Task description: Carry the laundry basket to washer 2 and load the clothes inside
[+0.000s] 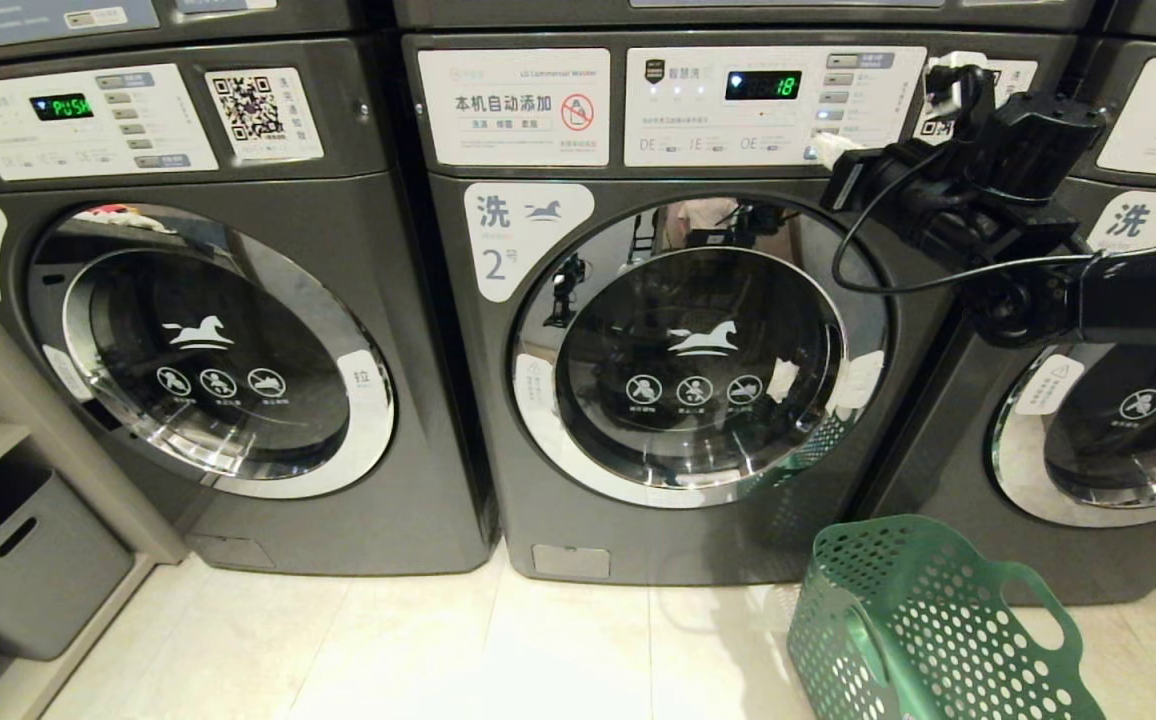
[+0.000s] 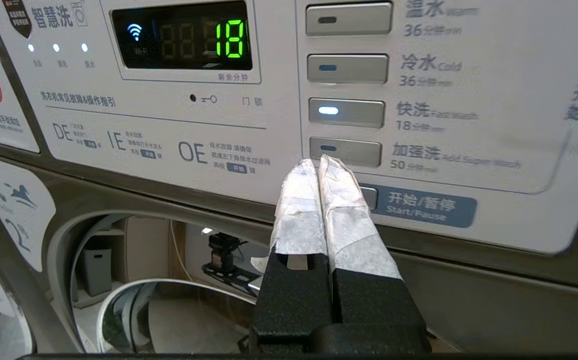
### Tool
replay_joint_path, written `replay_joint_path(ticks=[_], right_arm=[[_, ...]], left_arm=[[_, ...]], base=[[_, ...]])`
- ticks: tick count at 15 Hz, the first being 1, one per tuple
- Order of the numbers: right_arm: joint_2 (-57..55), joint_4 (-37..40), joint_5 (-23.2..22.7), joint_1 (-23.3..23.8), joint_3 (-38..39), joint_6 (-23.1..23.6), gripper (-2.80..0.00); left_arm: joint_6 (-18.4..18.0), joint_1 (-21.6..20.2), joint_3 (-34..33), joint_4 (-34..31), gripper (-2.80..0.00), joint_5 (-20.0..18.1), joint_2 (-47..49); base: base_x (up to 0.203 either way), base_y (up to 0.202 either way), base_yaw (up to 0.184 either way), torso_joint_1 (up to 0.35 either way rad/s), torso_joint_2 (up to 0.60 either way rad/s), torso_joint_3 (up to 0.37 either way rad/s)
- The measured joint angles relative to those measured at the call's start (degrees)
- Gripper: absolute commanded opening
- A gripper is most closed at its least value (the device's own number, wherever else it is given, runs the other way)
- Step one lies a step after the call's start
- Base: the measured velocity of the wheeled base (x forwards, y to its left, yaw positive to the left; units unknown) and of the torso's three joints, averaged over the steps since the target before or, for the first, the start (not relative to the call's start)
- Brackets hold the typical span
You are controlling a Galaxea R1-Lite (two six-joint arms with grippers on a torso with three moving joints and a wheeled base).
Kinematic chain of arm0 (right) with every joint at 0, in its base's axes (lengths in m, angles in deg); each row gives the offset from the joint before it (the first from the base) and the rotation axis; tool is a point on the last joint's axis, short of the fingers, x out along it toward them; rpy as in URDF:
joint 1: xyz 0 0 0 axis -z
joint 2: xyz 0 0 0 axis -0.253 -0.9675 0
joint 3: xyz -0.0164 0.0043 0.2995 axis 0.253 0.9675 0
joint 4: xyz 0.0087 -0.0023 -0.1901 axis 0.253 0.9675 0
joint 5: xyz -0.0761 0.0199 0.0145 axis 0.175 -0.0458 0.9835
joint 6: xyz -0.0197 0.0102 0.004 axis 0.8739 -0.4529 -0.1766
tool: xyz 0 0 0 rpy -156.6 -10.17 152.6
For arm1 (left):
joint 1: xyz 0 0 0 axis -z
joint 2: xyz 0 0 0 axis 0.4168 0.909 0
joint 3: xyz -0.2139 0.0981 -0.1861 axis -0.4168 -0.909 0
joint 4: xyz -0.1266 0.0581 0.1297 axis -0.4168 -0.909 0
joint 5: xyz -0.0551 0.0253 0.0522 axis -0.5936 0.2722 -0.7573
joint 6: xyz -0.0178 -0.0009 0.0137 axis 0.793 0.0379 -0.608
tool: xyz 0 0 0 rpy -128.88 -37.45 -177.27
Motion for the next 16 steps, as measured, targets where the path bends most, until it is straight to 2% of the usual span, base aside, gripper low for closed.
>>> replay_joint_path(ticks=[12,16], right_arm=[[-3.15,0.11,0.28,0.41,-3.08,-0.01,-2.80],[-0.09,0.52,1.12,0.21,0.66,-0.12,-2.80]], left_arm=[[-0.01,0.00,0.00,0.00,-2.80,0.00,0.00],[-0.01,0.00,0.00,0.00,-2.80,0.00,0.00]], base=[[0.000,0.000,0.000,0.000,0.00,0.000],[0.000,0.000,0.000,0.000,0.00,0.000]])
